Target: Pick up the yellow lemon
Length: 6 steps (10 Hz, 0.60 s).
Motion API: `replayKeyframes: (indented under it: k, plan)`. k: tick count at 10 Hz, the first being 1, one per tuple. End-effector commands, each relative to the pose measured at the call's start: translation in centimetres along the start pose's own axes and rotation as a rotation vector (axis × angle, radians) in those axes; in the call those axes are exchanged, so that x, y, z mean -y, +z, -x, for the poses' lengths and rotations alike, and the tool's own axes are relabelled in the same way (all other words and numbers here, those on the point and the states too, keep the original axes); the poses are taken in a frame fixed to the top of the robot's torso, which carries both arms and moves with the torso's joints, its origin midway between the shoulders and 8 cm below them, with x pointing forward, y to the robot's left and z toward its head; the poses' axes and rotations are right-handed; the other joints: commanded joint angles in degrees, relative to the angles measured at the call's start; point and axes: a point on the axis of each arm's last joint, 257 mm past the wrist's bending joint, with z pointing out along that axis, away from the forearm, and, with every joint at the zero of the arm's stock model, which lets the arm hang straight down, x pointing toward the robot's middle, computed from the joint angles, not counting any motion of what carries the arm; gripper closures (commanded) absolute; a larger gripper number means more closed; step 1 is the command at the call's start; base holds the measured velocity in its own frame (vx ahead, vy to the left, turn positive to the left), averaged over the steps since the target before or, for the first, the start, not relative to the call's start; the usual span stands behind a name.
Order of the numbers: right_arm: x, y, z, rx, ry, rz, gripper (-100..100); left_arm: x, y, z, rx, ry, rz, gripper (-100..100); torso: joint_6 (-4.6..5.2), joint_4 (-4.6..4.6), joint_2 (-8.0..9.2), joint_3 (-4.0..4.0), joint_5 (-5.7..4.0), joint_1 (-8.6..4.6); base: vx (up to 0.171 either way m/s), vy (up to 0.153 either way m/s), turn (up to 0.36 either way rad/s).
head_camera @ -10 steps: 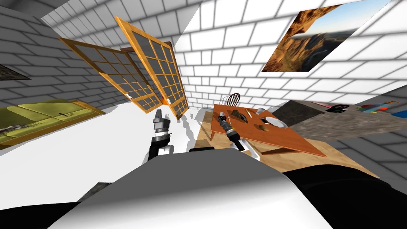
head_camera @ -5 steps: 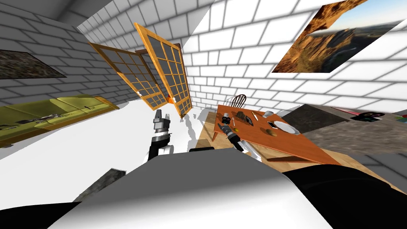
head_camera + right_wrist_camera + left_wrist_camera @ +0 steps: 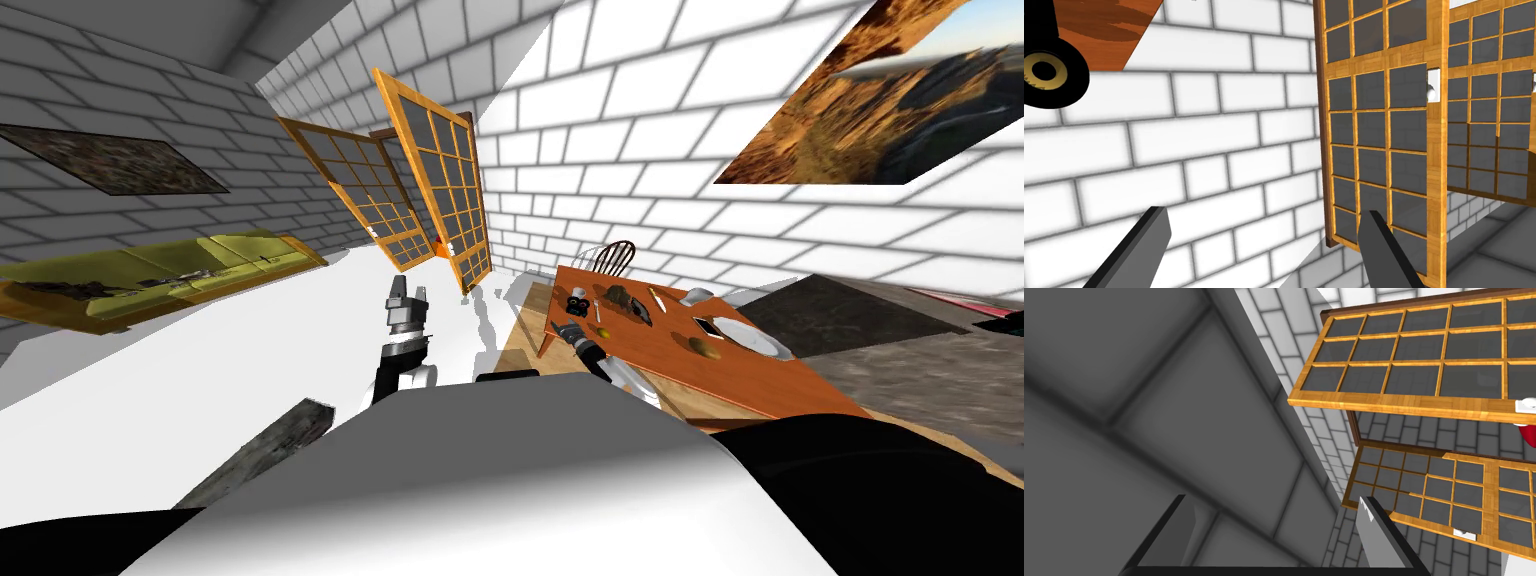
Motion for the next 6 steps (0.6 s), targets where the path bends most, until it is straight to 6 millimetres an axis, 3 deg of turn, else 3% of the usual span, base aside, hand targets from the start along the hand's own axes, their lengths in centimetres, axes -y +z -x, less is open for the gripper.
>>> replayKeyframes:
  k: [1,2,5,6]
  plan:
    - [2.3,-0.5,-2.9,-0.079,-0.118,-0.038,-100,0.0,0.0,0.0,0.000,0.000,0.000,0,0.00,0.00,0.00,0.00,0.00,0.00,-0.002,-0.010,0.310]
    - [3.7,-1.0,-4.5,-0.125,-0.188,-0.058,-100,0.0,0.0,0.0,0.000,0.000,0.000,0,-0.03,0.00,-0.01,-0.01,0.00,-0.03,0.000,-0.029,0.273]
    - [5.8,-1.9,-6.8,-0.189,-0.276,-0.086,-100,0.0,0.0,0.0,0.000,0.000,0.000,0,0.01,0.00,-0.01,-0.01,-0.02,-0.11,0.001,-0.028,0.085]
    - [7.5,-2.7,-8.5,-0.240,-0.351,-0.105,-100,0.0,0.0,0.0,0.000,0.000,0.000,0,0.03,0.00,-0.02,-0.01,-0.02,-0.08,0.001,-0.030,0.136]
